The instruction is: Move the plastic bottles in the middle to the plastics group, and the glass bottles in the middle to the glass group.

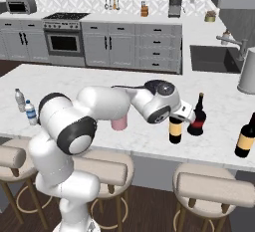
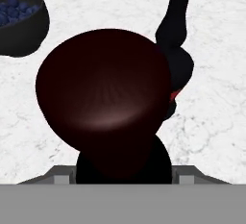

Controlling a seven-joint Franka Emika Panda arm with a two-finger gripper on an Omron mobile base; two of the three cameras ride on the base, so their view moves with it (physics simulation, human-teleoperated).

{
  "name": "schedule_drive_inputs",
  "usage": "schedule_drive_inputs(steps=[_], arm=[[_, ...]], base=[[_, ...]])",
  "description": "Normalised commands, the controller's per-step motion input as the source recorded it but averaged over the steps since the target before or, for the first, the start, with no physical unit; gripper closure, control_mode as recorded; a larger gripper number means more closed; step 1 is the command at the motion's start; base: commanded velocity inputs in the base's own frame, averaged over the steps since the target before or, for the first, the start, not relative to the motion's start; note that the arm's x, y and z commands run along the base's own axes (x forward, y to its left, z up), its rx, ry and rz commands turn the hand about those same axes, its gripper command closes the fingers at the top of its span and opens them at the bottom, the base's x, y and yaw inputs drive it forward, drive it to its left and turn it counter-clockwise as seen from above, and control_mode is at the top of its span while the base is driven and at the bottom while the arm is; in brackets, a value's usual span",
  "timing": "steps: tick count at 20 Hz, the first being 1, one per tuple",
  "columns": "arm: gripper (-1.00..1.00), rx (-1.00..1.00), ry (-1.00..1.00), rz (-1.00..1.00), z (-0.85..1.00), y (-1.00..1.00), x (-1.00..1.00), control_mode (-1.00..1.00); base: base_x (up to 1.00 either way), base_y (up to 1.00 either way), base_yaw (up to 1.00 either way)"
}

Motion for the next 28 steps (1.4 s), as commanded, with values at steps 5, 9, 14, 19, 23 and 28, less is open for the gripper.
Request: schedule_drive_inputs(steps=[5, 9, 14, 19, 23, 28], arm=[[1.00, 0.00, -0.08, 0.00, 0.00, -0.20, 0.12, -1.00], [1.00, 0.00, -0.01, -0.02, 0.00, -0.04, 0.05, -1.00], [1.00, 0.00, 0.00, -0.05, 0.04, -0.25, 0.01, -1.00], [1.00, 0.00, 0.00, -0.03, 0.05, -0.45, 0.05, -1.00], [1.00, 0.03, 0.00, 0.00, 0.00, -0.53, 0.03, -1.00], [1.00, 0.03, 0.00, 0.00, -0.19, -0.19, 0.00, -1.00]], base=[[0.00, 0.00, 0.00], [0.00, 0.00, 0.00], [0.00, 0.00, 0.00], [0.00, 0.00, 0.00], [0.00, 0.00, 0.00], [0.00, 0.00, 0.00]])
